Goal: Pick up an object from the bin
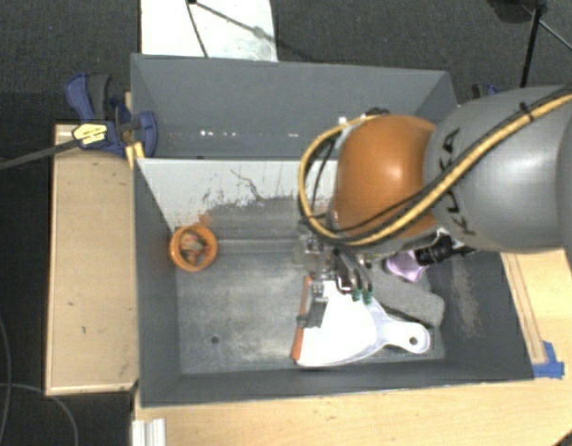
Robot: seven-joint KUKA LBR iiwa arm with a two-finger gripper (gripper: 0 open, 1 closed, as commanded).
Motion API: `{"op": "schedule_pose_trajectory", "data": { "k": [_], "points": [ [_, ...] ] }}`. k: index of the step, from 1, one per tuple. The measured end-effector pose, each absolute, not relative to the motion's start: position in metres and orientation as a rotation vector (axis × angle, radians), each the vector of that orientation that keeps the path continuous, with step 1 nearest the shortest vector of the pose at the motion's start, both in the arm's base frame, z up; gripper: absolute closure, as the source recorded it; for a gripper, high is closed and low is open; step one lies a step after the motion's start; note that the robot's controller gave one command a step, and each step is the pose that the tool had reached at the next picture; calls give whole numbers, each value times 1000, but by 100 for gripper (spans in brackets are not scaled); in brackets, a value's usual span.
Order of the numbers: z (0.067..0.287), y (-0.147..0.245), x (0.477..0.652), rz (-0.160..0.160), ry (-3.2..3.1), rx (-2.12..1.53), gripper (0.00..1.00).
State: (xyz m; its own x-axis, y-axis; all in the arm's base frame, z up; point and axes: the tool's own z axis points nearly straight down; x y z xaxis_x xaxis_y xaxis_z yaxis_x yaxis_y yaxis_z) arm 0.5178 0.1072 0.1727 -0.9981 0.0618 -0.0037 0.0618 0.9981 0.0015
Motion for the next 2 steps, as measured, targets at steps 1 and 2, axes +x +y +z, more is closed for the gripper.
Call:
{"op": "schedule_pose_trajectory", "data": {
  "k": [1, 2],
  "points": [
    [158, 93, 540, 0, 3139, 24, 0],
    [141, 60, 525, 2, 3126, -265, 0]
  ]
}}
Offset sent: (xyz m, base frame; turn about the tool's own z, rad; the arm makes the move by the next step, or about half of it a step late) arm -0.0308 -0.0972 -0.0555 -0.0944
